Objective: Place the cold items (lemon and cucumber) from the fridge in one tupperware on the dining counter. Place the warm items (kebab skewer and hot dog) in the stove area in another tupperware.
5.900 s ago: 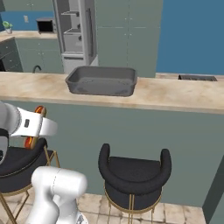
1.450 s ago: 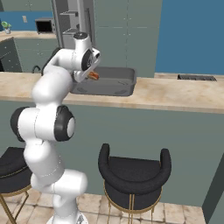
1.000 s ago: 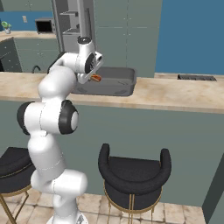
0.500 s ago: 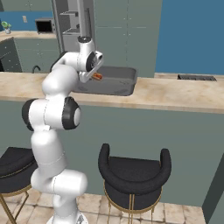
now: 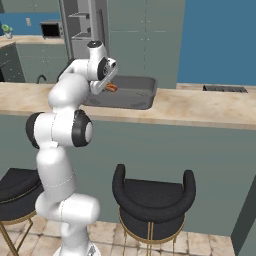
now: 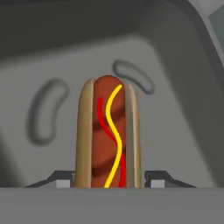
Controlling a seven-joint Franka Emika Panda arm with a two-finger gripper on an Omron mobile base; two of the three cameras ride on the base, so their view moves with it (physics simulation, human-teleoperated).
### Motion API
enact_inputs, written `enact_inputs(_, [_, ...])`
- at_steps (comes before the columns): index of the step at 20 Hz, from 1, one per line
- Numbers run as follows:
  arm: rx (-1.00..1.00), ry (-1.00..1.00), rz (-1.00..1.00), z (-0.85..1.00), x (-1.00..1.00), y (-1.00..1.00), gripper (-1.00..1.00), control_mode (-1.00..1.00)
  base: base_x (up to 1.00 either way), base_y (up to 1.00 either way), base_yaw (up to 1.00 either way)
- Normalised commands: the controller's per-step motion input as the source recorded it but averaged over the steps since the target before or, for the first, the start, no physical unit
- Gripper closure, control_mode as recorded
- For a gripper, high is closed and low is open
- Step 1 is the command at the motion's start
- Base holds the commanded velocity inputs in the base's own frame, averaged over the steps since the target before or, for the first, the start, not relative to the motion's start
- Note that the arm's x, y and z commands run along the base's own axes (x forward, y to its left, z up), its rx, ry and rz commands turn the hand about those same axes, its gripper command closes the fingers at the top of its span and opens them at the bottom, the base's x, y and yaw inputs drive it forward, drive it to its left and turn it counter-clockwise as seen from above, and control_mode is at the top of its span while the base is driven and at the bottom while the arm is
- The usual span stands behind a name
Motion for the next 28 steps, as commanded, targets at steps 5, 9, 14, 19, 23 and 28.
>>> enact_inputs(5, [0.00, -0.18, 0.00, -0.03, -0.01, 0.00, -1.00, -1.00, 0.00, 0.00, 0.00])
enact_inputs(9, [0.00, -0.33, 0.00, 0.19, -0.17, -0.01, -1.00, -1.00, 0.00, 0.00, 0.00])
enact_inputs(14, [0.01, -0.43, -0.04, 0.43, -0.57, -0.21, -1.00, -1.00, 0.00, 0.00, 0.00])
enact_inputs(19, [0.08, -0.22, -0.06, 0.37, -0.94, -0.10, -1.00, -1.00, 0.00, 0.00, 0.00])
enact_inputs(23, [0.13, 0.00, -0.18, 0.50, -0.99, 0.00, -1.00, -1.00, 0.00, 0.00, 0.00])
enact_inputs(28, [0.17, 0.00, -0.20, 0.61, -0.99, 0.00, -1.00, -1.00, 0.00, 0.00, 0.00])
